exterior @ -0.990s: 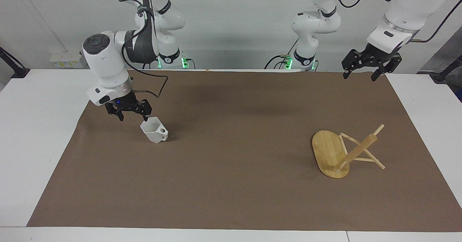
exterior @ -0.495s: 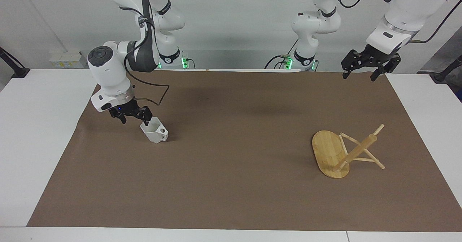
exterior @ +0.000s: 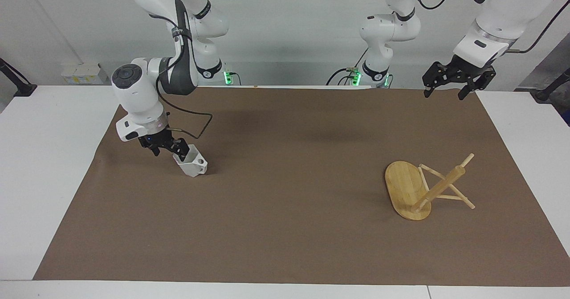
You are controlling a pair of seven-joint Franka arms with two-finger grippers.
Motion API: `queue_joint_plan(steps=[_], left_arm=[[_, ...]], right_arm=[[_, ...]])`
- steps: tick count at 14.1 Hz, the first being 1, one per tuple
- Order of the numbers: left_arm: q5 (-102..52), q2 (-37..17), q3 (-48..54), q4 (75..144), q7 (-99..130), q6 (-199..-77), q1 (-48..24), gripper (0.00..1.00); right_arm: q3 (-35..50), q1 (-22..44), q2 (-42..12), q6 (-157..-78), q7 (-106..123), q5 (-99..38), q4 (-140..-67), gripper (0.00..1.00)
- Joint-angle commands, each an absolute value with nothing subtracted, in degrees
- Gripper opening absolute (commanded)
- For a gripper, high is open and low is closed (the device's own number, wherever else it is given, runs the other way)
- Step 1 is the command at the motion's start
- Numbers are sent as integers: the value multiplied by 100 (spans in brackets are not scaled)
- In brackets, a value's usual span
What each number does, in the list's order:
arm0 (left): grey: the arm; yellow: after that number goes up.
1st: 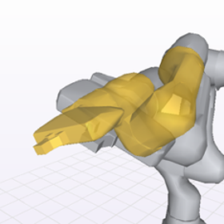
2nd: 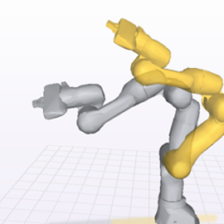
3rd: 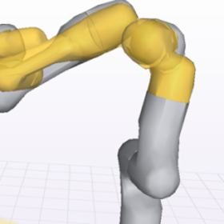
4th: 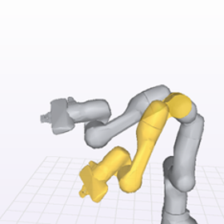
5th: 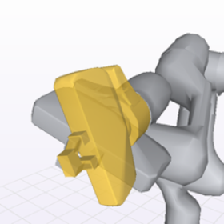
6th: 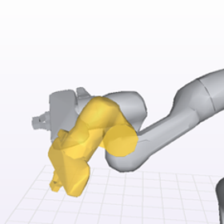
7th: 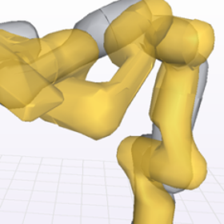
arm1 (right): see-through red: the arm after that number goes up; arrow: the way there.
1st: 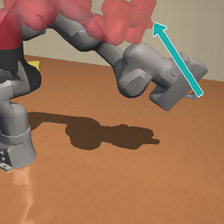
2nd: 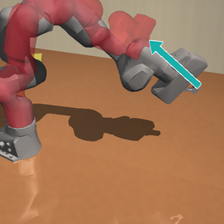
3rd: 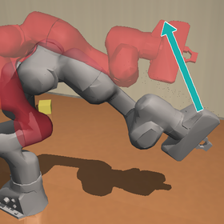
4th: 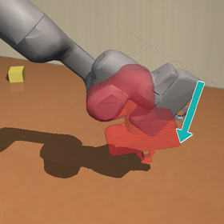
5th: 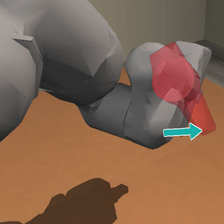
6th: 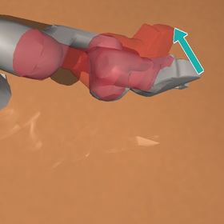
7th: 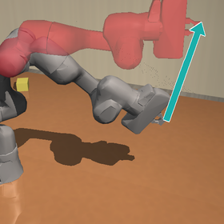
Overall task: Hang cup on rack
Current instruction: 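Reach the right gripper to the white cup and grasp its base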
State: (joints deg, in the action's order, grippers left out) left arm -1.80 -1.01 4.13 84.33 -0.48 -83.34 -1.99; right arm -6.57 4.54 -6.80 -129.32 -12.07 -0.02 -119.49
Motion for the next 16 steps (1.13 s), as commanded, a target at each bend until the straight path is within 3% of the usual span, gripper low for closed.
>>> queue_joint_plan(steps=[1, 3, 8, 14, 16], left_arm=[[-88, 62, 457, 8631, 9, -8411, -141, 100], [-88, 62, 457, 8622, 9, -8411, -123, 100], [-88, 44, 466, 8596, 18, -8499, -114, 100], [-88, 35, 466, 8596, 17, -8552, -114, 100], [-88, 44, 466, 8604, 9, -8552, -114, 100]], right_arm=[[-624, 396, -721, -13078, -1274, -132, -12041, 100], [-624, 404, -721, -13087, -1274, -132, -12067, 100], [-624, 466, -721, -13078, -1432, -132, -12076, 76], [-624, 615, -721, -13061, -1688, -132, -12076, 58], [-624, 615, -712, -13043, -1688, -132, -12076, 41]])
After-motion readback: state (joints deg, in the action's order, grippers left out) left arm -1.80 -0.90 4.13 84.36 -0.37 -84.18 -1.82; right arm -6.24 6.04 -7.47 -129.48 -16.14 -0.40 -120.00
